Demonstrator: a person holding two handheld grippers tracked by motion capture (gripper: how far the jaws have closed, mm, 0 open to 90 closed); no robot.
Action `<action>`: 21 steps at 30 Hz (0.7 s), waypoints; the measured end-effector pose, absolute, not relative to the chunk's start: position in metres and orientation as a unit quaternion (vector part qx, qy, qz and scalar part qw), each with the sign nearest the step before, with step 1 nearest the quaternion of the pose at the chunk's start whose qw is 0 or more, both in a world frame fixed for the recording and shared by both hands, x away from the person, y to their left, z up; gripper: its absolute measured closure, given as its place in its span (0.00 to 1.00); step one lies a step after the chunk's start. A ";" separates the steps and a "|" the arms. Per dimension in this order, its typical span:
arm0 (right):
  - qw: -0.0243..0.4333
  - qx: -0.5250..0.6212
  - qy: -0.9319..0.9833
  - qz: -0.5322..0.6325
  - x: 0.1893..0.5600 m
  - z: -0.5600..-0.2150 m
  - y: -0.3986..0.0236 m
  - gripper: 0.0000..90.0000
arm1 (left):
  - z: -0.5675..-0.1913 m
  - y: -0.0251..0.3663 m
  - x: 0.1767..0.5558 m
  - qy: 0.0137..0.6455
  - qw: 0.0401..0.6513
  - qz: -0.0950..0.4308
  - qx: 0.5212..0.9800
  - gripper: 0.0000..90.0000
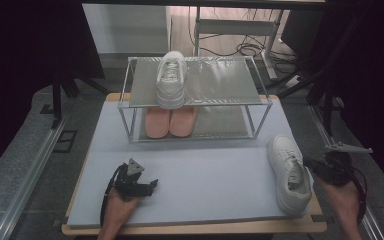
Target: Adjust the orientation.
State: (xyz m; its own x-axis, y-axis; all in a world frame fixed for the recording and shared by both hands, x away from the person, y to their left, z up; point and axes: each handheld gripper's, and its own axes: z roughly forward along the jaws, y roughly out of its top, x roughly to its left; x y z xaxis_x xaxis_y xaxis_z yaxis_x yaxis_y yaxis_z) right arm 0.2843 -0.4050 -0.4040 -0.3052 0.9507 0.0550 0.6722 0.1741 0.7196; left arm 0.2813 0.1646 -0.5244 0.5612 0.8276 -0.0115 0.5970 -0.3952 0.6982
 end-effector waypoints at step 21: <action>0.210 0.590 0.724 0.290 0.290 -0.456 -0.428 1.00 | -0.524 0.164 0.281 0.436 0.336 0.172 0.817 0.18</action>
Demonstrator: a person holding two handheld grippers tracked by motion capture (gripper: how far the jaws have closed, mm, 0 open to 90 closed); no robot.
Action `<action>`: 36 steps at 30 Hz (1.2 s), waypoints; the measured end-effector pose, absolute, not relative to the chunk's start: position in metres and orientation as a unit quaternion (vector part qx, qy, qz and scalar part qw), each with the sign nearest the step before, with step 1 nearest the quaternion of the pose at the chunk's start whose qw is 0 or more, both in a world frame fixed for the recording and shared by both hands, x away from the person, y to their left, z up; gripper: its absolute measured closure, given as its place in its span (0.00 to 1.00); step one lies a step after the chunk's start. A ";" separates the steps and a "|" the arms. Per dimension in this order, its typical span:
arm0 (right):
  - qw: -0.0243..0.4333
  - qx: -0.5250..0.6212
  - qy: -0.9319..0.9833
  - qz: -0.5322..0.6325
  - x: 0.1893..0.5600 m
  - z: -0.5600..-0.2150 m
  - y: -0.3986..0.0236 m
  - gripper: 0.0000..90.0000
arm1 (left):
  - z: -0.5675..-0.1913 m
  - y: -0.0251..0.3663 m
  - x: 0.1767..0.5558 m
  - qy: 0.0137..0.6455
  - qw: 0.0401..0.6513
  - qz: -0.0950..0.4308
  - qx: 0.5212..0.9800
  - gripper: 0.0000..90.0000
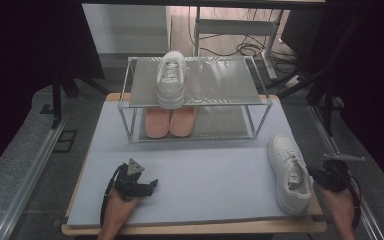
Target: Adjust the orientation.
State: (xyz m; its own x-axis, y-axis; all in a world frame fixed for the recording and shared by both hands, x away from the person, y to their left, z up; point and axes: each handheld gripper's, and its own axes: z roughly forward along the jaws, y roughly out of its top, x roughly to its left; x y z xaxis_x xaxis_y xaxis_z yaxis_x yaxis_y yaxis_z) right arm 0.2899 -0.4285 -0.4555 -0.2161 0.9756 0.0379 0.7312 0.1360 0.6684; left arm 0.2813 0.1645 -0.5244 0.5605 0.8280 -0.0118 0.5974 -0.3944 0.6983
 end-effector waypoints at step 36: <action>0.177 0.603 0.718 0.299 0.309 -0.480 -0.427 1.00 | -0.525 0.165 0.282 0.437 0.335 0.171 0.817 0.18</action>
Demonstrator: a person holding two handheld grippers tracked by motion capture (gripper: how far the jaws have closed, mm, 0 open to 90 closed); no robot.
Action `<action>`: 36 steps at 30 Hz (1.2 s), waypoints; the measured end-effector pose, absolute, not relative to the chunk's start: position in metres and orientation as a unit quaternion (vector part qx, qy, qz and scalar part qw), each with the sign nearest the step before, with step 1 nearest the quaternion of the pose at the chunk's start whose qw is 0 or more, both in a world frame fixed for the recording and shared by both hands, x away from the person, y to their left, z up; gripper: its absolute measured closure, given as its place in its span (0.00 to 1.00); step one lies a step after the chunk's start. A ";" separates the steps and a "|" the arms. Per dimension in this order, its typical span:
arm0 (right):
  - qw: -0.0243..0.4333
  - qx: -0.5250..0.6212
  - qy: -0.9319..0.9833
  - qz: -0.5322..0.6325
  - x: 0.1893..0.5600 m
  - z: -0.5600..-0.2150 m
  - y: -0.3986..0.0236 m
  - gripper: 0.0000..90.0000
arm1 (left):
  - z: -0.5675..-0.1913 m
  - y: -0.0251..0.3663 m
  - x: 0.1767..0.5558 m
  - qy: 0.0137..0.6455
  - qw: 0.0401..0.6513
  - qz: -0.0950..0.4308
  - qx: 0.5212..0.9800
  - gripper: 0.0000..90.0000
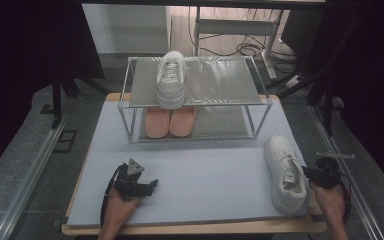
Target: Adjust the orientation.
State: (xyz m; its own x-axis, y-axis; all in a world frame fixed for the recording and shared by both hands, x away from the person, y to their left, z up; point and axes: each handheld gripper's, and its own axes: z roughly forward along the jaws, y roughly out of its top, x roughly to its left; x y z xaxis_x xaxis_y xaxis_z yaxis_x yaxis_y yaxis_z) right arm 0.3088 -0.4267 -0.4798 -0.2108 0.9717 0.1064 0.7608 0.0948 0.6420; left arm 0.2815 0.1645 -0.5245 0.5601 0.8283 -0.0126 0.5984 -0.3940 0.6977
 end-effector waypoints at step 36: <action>0.147 0.568 0.744 0.319 0.296 -0.487 -0.389 1.00 | -0.524 0.164 0.281 0.436 0.335 0.173 0.817 0.18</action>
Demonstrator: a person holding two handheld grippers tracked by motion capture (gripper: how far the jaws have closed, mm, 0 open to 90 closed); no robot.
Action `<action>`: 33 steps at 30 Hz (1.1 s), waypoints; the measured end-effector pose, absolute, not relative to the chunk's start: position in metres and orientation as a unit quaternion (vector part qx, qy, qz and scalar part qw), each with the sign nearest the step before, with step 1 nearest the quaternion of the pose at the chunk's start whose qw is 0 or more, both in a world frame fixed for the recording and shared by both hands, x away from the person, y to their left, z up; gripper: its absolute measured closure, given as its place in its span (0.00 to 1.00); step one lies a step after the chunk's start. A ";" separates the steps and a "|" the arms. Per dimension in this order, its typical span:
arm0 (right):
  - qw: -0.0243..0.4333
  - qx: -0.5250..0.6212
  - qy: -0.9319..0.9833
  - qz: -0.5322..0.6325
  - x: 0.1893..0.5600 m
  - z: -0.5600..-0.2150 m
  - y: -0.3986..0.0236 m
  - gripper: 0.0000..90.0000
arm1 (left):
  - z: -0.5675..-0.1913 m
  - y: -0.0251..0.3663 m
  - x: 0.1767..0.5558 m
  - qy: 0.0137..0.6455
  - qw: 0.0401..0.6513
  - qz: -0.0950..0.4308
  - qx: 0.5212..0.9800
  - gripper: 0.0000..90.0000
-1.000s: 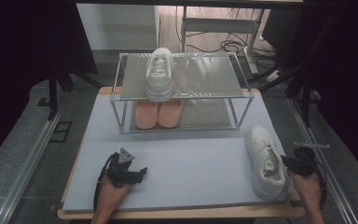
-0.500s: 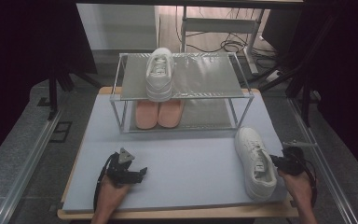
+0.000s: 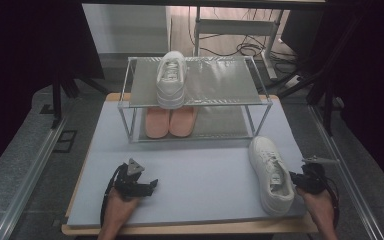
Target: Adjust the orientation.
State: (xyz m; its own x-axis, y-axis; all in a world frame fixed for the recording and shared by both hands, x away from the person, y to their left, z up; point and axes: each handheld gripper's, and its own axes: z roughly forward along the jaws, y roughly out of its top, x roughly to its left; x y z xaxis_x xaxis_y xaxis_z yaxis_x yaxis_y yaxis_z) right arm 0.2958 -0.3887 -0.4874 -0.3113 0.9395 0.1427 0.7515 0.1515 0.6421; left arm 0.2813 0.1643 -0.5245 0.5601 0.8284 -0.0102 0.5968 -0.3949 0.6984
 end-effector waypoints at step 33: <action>0.112 0.515 0.780 0.338 0.315 -0.490 -0.318 1.00 | -0.525 0.164 0.281 0.436 0.335 0.172 0.817 0.18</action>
State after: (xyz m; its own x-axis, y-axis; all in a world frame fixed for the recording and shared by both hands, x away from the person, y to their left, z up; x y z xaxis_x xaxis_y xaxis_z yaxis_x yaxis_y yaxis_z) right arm 0.3146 -0.3181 -0.4897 -0.4441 0.8791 0.1730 0.7277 0.2412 0.6420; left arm 0.2814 0.1645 -0.5245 0.5601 0.8284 -0.0116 0.5976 -0.3943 0.6981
